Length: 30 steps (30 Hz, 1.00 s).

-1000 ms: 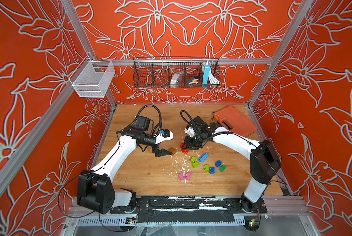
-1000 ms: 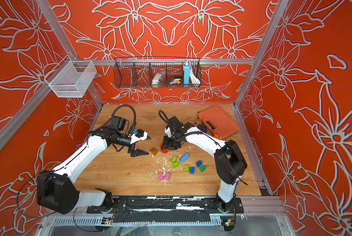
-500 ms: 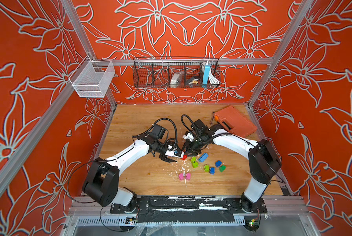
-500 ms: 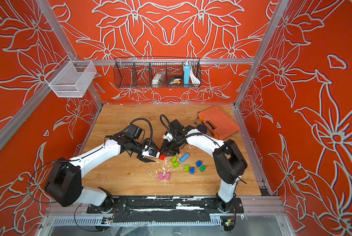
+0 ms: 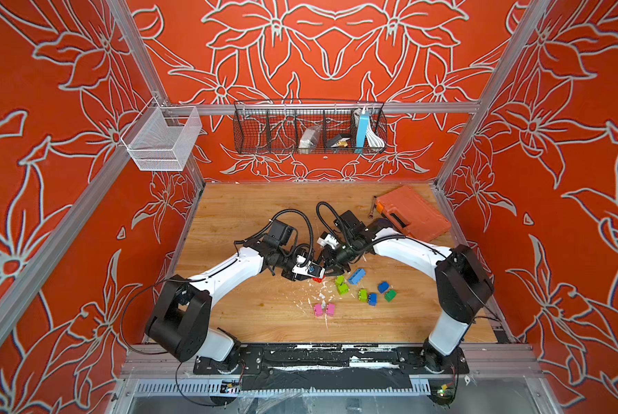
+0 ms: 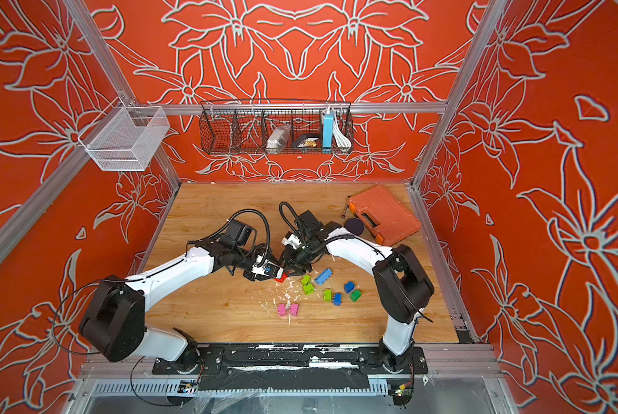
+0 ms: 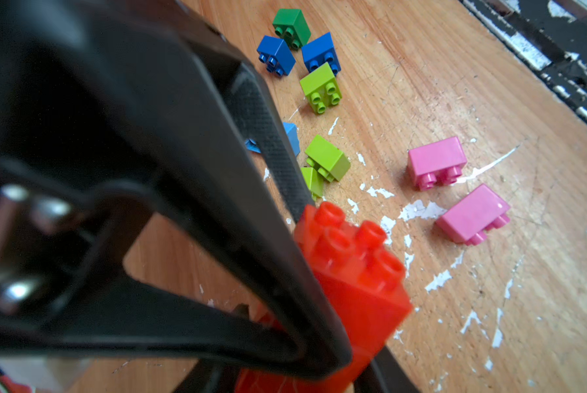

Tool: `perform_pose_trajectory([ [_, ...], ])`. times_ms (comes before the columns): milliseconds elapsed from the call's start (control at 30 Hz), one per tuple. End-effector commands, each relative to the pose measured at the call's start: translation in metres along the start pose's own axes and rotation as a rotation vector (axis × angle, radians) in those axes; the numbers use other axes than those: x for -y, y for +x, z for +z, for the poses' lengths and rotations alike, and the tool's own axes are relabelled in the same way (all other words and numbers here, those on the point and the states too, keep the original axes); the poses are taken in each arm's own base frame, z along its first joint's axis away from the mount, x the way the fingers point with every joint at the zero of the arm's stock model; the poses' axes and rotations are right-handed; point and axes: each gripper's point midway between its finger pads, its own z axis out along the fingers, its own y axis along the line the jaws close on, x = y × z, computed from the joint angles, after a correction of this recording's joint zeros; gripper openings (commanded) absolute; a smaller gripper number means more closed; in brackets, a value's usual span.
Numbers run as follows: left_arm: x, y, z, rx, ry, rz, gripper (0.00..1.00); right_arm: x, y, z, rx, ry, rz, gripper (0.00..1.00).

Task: Assemble the letter h with lego
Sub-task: Pick up the lego brick from the center of the board.

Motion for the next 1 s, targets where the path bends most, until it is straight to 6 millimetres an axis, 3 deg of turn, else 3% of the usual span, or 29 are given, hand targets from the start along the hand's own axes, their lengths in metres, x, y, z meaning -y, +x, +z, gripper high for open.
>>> perform_pose_trajectory([
  [0,0.008,-0.006,0.002,0.028,0.032,0.017,0.32,-0.003,0.003,0.003,-0.015,-0.021,0.003,0.35],
  [367,0.01,-0.016,-0.001,0.077,0.036,-0.051,0.19,-0.002,0.007,-0.004,0.017,-0.01,-0.064,0.52],
  [700,0.019,-0.034,-0.006,0.2,0.104,-0.28,0.17,0.007,0.019,-0.04,0.183,0.152,-0.466,0.55],
  [967,0.013,-0.038,-0.015,0.303,0.12,-0.454,0.17,-0.01,0.031,-0.045,0.278,0.068,-0.859,0.53],
])
